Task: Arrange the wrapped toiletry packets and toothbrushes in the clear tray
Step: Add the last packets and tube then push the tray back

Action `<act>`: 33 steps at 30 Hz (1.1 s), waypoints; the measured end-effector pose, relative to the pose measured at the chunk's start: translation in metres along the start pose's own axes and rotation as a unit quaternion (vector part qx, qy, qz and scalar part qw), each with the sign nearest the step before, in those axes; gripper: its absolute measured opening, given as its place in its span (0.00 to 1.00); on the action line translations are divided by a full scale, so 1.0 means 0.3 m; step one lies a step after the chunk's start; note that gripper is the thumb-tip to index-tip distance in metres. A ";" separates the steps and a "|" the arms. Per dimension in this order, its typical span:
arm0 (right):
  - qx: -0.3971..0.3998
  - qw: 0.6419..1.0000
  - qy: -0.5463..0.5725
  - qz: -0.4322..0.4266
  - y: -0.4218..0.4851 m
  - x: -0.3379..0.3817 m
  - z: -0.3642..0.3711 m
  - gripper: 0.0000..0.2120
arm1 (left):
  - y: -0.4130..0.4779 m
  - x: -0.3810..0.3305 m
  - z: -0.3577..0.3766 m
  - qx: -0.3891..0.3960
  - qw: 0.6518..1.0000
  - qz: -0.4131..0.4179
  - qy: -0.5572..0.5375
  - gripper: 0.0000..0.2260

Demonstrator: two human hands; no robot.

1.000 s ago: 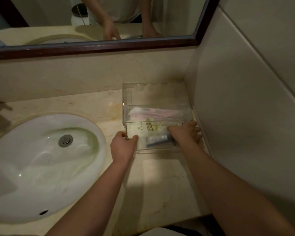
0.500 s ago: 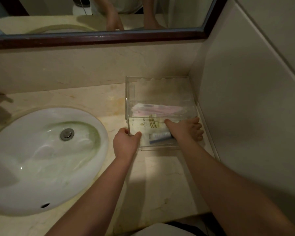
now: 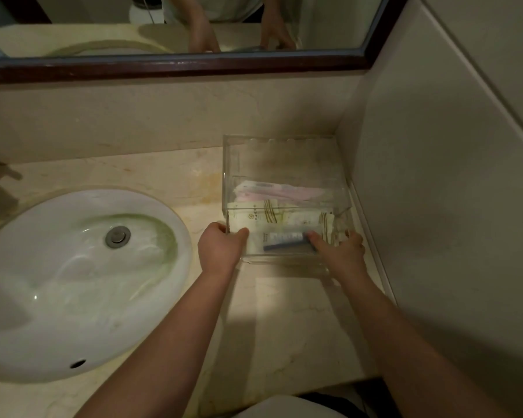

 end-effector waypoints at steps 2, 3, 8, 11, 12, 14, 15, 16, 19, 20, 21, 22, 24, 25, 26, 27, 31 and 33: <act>-0.007 1.000 -0.001 0.009 0.004 0.015 0.006 0.52 | 0.004 -0.003 0.001 0.000 1.000 -0.002 0.004 0.10; -0.009 1.000 -0.005 0.013 0.009 0.028 0.010 0.52 | 0.008 -0.004 0.001 -0.001 1.000 -0.001 0.007 0.10; -0.022 0.999 -0.018 0.020 0.037 0.096 0.013 0.50 | 0.033 -0.042 -0.003 -0.027 1.000 -0.003 -0.011 0.14; -0.042 0.999 0.014 0.012 0.051 0.139 0.007 0.48 | 0.034 -0.044 -0.001 -0.062 0.996 -0.007 -0.066 0.21; -0.045 0.998 0.030 0.006 0.055 0.149 0.009 0.48 | 0.029 -0.042 0.001 -0.071 0.994 -0.005 -0.080 0.24; -0.053 0.997 0.061 -0.009 0.063 0.161 0.015 0.48 | 0.019 -0.043 0.010 -0.081 0.993 0.004 -0.090 0.29; -0.056 0.996 0.073 -0.015 0.065 0.160 0.020 0.47 | 0.016 -0.044 0.015 -0.084 0.992 0.003 -0.089 0.30; -0.060 0.995 0.082 -0.021 0.064 0.159 0.024 0.47 | 0.014 -0.047 0.019 -0.088 0.992 0.001 -0.088 0.31; -0.077 0.991 0.098 -0.042 0.058 0.158 0.036 0.45 | 0.010 -0.063 0.030 -0.101 0.991 0.001 -0.093 0.33; -0.082 0.990 0.104 -0.052 0.053 0.159 0.039 0.45 | 0.008 -0.070 0.035 -0.099 0.991 0.012 -0.093 0.35; -0.083 0.989 0.109 -0.060 0.050 0.159 0.041 0.45 | 0.005 -0.078 0.044 -0.090 0.991 0.028 -0.093 0.37; -0.081 0.988 0.114 -0.069 0.047 0.160 0.043 0.45 | 0.002 -0.084 0.054 -0.078 0.992 0.045 -0.091 0.40; -0.070 0.987 0.122 -0.079 0.040 0.153 0.050 0.46 | 0.000 -0.083 0.066 -0.064 0.992 0.063 -0.087 0.44; -0.064 0.987 0.124 -0.080 0.038 0.148 0.054 0.48 | 0.003 -0.079 0.066 -0.064 0.992 0.066 -0.084 0.45; -0.060 0.987 0.124 -0.082 0.035 0.144 0.057 0.49 | 0.011 -0.076 0.065 -0.066 0.992 0.068 -0.079 0.44; -0.056 0.987 0.124 -0.083 0.032 0.141 0.060 0.51 | 0.019 -0.075 0.064 -0.066 0.993 0.071 -0.073 0.44; -0.047 0.988 0.127 -0.074 0.036 0.144 0.069 0.53 | 0.055 -0.087 0.058 -0.078 0.993 0.076 -0.040 0.40; -0.053 0.989 0.118 -0.067 0.038 0.150 0.075 0.54 | 0.067 -0.092 0.061 -0.079 0.993 0.085 -0.032 0.38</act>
Point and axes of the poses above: each hand's wrist, its own y-axis towards the middle knuckle, its own z-axis out of the palm, x = y × z, the point moved 6 cm from there along y, towards the middle knuckle, and after that the axes turned 14 degrees about z, right-handed, at the moved point
